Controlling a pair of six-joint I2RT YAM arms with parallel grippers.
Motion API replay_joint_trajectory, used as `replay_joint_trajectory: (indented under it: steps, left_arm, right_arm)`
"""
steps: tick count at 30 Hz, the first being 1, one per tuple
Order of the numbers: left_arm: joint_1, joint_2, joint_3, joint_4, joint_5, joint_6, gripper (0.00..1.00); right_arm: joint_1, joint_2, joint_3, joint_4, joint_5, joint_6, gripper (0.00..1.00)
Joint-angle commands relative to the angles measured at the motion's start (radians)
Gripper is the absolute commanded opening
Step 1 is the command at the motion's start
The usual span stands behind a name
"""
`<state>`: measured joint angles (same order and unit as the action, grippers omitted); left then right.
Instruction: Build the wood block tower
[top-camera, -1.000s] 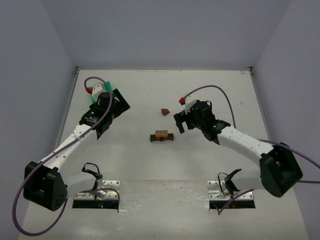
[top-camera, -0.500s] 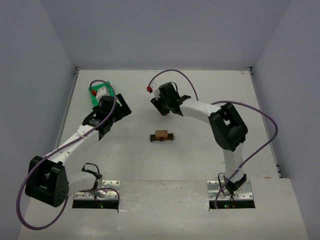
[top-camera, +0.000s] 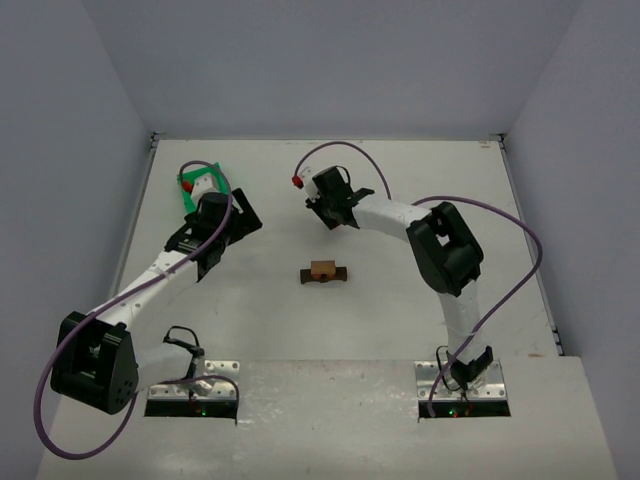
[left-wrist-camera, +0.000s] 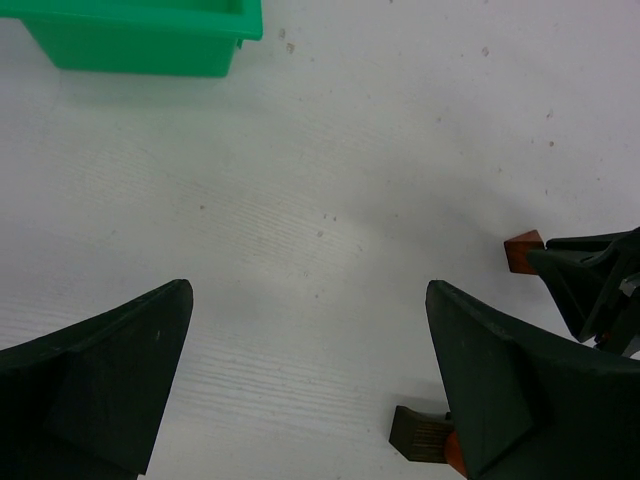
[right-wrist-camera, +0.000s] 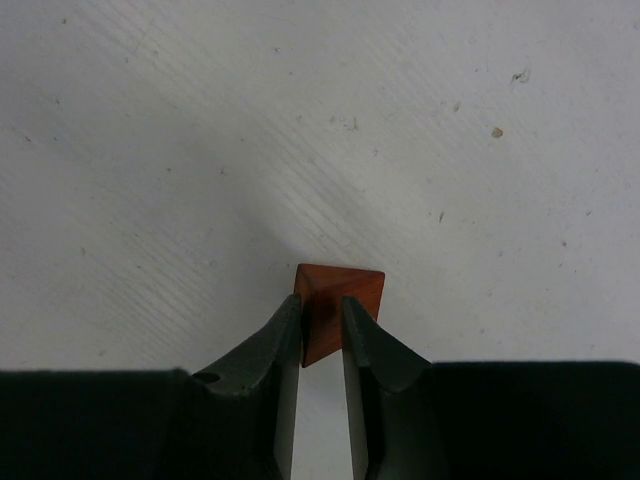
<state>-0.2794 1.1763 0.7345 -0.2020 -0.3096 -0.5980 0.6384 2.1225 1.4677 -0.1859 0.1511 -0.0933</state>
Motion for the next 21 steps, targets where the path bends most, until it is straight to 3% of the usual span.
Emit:
replay_joint_trajectory:
  steps: [1, 9, 11, 15, 18, 21]
  left_arm:
    - [0.014, -0.003, -0.004, 0.052, 0.000, 0.015, 1.00]
    - [0.014, 0.002, -0.001, 0.052, 0.010, 0.026, 1.00]
    - [0.013, -0.004, -0.006, 0.063, 0.034, 0.054, 1.00]
    - [0.013, -0.031, -0.032, 0.140, 0.222, 0.170, 1.00]
    - [-0.013, -0.050, -0.046, 0.230, 0.486, 0.263, 1.00]
    - [-0.139, -0.077, -0.025, 0.240, 0.491, 0.390, 1.00]
  right_arm:
    - [0.004, 0.002, 0.032, -0.018, 0.042, 0.004, 0.23]
    - [0.003, -0.043, -0.003, 0.010, 0.028, 0.021, 0.01]
    - [0.004, -0.075, -0.014, 0.026, 0.028, 0.043, 0.00]
    - [-0.007, -0.200, -0.043, 0.059, -0.025, 0.146, 0.00]
    - [-0.047, -0.302, -0.094, 0.066, -0.136, 0.271, 0.00]
    - [-0.109, -0.411, -0.158, 0.065, -0.313, 0.370, 0.00]
